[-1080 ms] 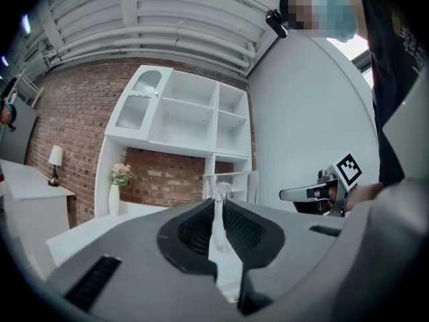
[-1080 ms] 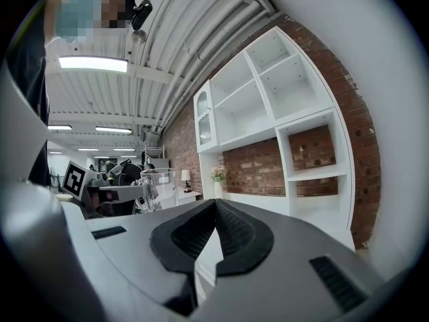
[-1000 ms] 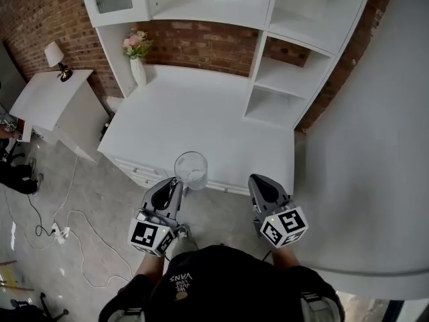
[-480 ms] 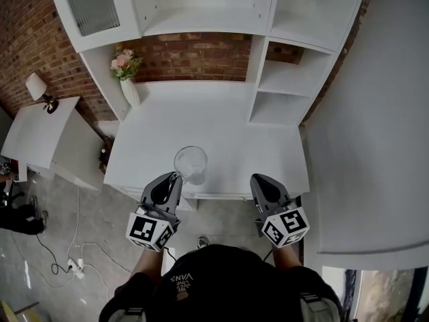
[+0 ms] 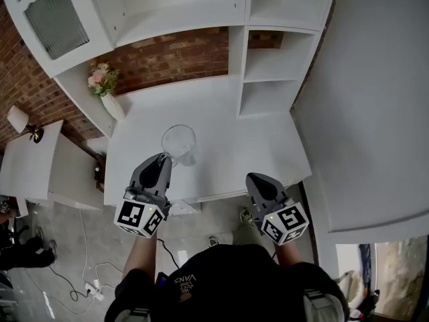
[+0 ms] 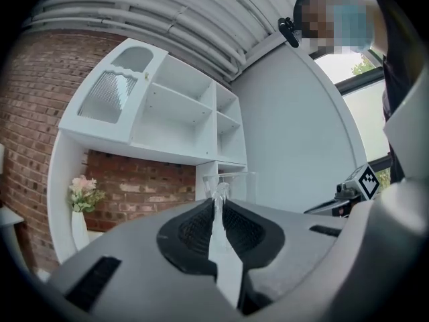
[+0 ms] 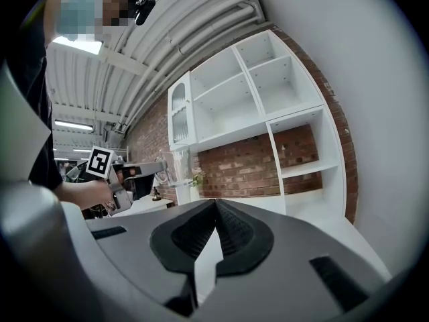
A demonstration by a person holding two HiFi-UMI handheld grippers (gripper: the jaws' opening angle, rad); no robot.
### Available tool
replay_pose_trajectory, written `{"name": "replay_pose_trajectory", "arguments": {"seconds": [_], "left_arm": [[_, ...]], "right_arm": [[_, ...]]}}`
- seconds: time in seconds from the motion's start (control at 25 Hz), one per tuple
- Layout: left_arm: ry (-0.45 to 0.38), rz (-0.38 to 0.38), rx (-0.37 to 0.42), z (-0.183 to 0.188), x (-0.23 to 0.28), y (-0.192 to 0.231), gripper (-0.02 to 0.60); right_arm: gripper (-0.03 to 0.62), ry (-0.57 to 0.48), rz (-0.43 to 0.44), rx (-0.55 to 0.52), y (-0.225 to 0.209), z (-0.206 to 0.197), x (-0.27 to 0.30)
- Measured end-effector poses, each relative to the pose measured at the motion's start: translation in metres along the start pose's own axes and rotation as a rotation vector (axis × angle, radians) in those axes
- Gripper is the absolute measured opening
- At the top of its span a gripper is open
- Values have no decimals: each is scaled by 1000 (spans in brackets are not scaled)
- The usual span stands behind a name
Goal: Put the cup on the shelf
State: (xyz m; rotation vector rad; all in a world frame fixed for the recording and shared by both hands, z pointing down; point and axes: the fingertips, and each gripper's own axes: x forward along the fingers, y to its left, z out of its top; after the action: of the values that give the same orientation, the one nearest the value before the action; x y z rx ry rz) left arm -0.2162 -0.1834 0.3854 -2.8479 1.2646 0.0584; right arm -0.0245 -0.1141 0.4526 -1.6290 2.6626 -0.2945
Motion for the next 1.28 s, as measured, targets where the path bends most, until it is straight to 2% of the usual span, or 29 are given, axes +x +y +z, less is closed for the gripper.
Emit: {"name": "replay_pose_trajectory", "arguments": {"seconds": [0.2,0.6,0.84,1.04,1.28], "left_arm": [[-45,-40,38,35,47,14,31],[-92,-97,56,108,136,33,31],[-102,-101,103,141,180,45,30],[-124,-99,85,168,213,58,31],[-114,-71,114,198,248,75,30]], "right_arm": [[0,-1,27,-5,-21,8,20],[0,-17,89,-25,-74,40,60],[0,-23,102,-24,-101,46,74],[0,-32,107,-17,-117,50,81],[0,-59,101,-2,-135,51,86]]}}
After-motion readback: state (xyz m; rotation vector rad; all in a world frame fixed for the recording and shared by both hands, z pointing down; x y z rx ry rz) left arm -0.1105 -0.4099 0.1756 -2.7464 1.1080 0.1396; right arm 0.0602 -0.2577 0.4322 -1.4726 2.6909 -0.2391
